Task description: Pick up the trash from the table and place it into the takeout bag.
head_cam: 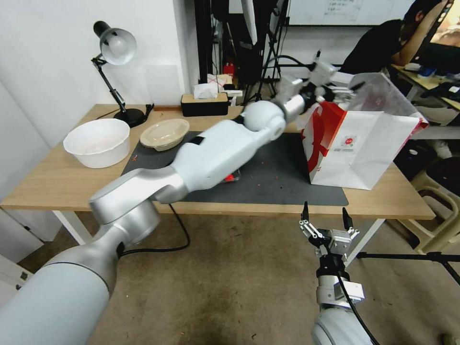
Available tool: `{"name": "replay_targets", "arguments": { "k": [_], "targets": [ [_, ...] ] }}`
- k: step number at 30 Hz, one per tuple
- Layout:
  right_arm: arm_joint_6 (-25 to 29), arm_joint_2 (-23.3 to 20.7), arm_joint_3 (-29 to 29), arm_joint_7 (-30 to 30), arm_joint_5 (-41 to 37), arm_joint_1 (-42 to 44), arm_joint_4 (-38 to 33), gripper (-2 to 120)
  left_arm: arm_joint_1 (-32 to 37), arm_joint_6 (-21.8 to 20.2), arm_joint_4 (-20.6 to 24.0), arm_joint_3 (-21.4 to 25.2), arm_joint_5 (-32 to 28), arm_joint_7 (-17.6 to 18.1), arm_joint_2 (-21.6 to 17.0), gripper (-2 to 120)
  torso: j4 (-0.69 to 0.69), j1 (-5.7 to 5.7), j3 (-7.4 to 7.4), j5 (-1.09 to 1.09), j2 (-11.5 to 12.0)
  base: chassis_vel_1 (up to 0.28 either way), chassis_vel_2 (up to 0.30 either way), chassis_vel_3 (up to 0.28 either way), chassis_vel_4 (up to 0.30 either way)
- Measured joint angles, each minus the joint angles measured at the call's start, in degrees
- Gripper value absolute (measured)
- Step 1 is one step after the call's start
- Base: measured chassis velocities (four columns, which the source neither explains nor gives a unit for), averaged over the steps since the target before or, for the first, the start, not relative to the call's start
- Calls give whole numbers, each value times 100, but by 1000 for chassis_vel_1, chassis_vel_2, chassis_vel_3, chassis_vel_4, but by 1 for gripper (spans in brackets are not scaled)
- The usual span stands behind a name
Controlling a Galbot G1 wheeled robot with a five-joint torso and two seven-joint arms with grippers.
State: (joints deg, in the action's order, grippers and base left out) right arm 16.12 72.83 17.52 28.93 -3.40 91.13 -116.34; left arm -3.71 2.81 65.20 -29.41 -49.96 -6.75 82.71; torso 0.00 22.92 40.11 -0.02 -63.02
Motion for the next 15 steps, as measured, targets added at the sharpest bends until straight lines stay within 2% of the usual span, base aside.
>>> {"name": "replay_targets", "arguments": {
  "k": [2,3,5,6,8,9,12,13,15],
  "targets": [
    [-7,-5,-9,-2,5,-14,0,96,228,-56,379,193,-68,117,-437,100,1,-1,-1,0,0,0,0,0,0],
    [-7,-5,-9,-2,5,-14,0,96,228,-56,379,193,-68,117,-437,100,1,-1,-1,0,0,0,0,0,0],
    [-15,-23,-15,-3,7,-16,0,96,458,-79,688,356,-96,171,-862,100,1,-1,0,-1,0,0,0,0,0],
    [-15,-23,-15,-3,7,-16,0,96,458,-79,688,356,-96,171,-862,100,1,-1,0,-1,0,0,0,0,0],
    [-17,-42,-17,-4,10,-1,-10,96,756,-83,1010,572,-109,198,-1322,100,2,0,0,-1,0,0,0,0,0],
    [-17,-42,-17,-4,10,-1,-10,96,756,-83,1010,572,-109,198,-1322,100,2,0,0,-1,0,0,0,0,0],
    [-20,-46,-36,-9,30,36,-30,96,1235,-113,1494,907,-101,288,-1784,100,0,0,-1,0,0,0,0,0,0],
    [-20,-46,-36,-9,30,36,-30,96,1235,-113,1494,907,-101,288,-1784,100,0,0,-1,0,0,0,0,0,0],
    [-20,-46,-42,-11,47,67,-32,97,1589,-145,1796,1137,-42,356,-2024,100,0,-1,-1,1,0,0,0,0,0]
  ]
}}
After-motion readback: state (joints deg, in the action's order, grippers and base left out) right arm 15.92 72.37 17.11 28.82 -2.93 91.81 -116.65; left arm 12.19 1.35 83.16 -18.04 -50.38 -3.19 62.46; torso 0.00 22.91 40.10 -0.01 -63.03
